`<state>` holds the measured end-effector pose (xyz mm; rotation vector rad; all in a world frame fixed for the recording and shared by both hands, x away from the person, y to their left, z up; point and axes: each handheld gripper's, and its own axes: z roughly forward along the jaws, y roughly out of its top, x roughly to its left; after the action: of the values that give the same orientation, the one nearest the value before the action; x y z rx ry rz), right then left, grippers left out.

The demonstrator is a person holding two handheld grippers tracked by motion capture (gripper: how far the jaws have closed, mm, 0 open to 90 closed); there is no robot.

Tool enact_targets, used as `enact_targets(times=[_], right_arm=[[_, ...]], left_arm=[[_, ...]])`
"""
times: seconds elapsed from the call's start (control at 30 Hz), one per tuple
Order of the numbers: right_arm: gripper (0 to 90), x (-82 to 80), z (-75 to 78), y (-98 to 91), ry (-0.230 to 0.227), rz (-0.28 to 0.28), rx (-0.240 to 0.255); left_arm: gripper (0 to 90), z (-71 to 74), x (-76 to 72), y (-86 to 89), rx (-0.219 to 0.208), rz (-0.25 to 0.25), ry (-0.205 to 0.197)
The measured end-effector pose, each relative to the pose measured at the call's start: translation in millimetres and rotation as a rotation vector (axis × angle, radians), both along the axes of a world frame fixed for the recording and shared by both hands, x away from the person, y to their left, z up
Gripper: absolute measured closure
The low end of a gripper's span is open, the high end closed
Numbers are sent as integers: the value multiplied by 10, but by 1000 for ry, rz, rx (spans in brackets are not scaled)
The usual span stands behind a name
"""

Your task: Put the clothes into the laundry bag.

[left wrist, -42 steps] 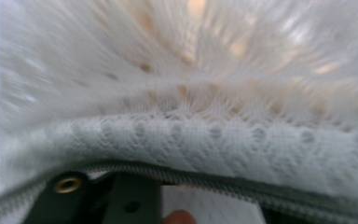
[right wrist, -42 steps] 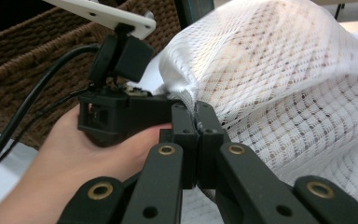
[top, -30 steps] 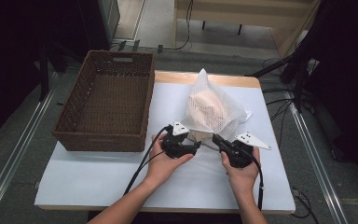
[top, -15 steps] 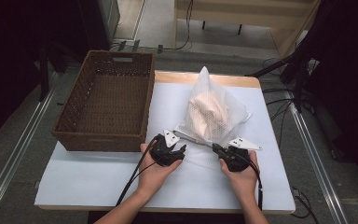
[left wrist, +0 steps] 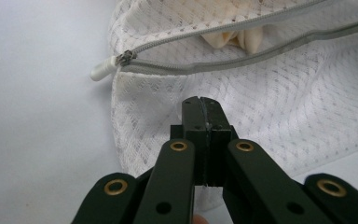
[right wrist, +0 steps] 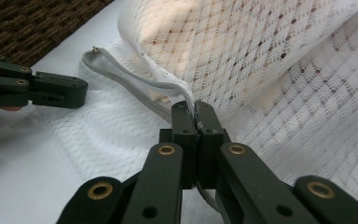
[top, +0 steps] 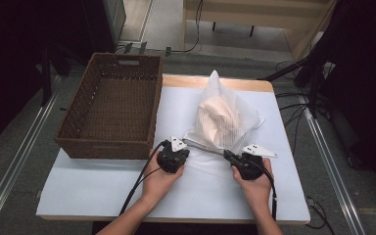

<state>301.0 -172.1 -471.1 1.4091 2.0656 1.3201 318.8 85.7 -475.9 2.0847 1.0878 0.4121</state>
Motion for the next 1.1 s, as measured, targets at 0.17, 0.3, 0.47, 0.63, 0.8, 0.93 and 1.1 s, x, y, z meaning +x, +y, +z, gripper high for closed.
enact_targets(times=[0.17,0.3,0.47,0.63,0.8,0.93,1.1], right_arm=[[900,-63,-14,-13,4,22,-27],[900,-71,-83,-75,30,7,-54],[696,-124,-31,-142,-6,25,-14],[629,-298,33,-402,-48,-15,7],[533,-343,-30,-722,-2,-187,25],[480,-316,-131,-751,79,-231,22],[503,-344,-171,-539,97,-215,-86]], left_arm=[[900,0,-87,53,-53,-27,48],[900,-7,-187,50,-51,-49,41],[838,22,-232,54,-20,-29,-39],[533,88,-214,123,-26,41,-111],[458,13,-210,184,30,56,-77],[434,2,-146,209,12,54,-7],[648,0,-172,186,35,43,-33]])
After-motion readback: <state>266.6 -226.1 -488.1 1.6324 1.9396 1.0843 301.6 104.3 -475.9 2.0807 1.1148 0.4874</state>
